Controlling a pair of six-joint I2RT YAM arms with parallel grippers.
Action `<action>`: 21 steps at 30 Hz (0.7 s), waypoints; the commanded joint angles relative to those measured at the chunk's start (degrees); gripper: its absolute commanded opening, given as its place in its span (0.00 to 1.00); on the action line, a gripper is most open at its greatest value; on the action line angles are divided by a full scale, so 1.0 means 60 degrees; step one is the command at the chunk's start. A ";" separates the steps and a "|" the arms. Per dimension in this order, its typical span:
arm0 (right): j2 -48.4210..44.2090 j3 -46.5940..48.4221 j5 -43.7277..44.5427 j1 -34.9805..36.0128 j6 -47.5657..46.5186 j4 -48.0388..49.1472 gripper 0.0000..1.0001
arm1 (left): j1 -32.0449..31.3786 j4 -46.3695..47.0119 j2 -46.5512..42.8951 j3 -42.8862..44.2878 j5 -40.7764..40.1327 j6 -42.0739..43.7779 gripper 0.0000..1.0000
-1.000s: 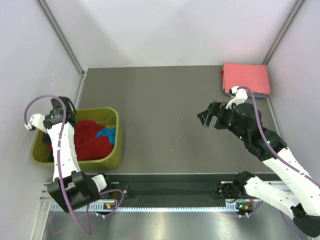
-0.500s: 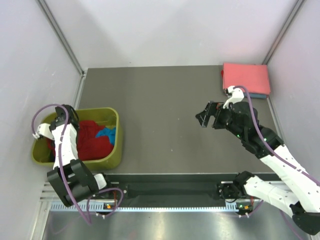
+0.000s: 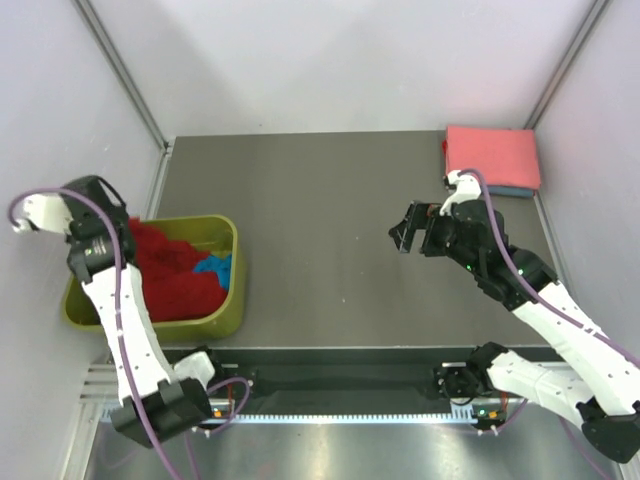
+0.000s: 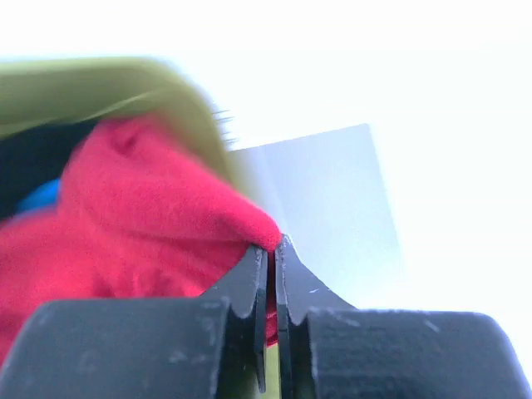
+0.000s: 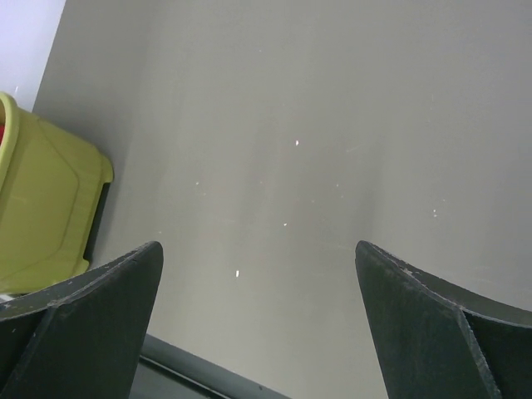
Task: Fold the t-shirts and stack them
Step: Grab the tshirt from the pile, then move the tshirt to the center of the board
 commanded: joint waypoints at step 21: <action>-0.0132 0.0833 0.0500 -0.0021 -0.0274 0.0329 1.00 | -0.7391 0.6911 0.5148 0.8788 0.8198 -0.0698 0.00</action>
